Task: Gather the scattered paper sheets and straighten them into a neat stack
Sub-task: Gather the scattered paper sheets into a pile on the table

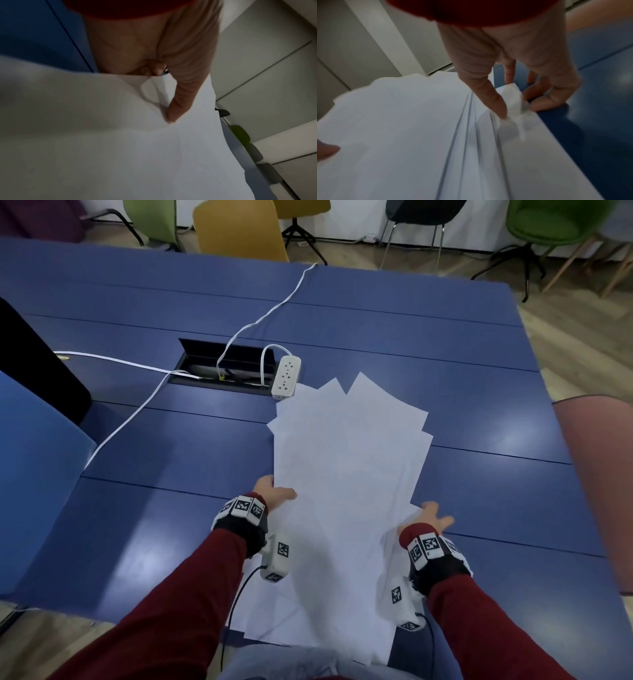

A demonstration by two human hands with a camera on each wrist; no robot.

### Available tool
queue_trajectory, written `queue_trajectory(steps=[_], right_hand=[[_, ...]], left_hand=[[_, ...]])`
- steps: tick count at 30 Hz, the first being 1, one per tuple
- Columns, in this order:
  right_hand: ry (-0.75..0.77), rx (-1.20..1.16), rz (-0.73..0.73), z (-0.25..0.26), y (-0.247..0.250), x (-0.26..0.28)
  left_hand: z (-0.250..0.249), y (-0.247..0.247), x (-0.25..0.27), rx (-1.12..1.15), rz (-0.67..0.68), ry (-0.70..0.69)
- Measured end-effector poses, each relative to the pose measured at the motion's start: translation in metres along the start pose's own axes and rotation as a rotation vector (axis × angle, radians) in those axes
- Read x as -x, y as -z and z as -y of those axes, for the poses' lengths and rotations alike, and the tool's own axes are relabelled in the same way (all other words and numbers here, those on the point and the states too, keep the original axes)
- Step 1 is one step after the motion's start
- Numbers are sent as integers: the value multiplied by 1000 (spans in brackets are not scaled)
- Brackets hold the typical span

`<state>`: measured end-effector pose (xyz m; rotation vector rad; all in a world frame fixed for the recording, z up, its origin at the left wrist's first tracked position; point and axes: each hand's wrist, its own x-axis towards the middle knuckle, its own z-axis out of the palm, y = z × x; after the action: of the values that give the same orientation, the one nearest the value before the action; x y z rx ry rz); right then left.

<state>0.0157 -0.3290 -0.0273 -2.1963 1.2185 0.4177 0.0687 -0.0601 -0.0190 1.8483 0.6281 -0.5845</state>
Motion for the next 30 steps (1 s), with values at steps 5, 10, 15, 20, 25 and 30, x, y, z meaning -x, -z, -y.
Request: queue_trajectory(steps=[5, 10, 15, 20, 25, 30], right_hand=[[12, 33, 115, 2, -3, 5], [42, -100, 176, 1, 10, -11], [-28, -416, 18, 2, 19, -21], [-39, -440, 29, 25, 4, -11], [-117, -424, 24, 53, 10, 8], [-137, -401, 68, 61, 7, 9]], left_hand=[[10, 3, 7, 126, -16, 31], [19, 12, 6, -61, -63, -61], [24, 13, 2, -132, -96, -73], [19, -1, 1, -180, -8, -44], [20, -10, 5, -203, -40, -73], [21, -13, 11, -292, -65, -96]])
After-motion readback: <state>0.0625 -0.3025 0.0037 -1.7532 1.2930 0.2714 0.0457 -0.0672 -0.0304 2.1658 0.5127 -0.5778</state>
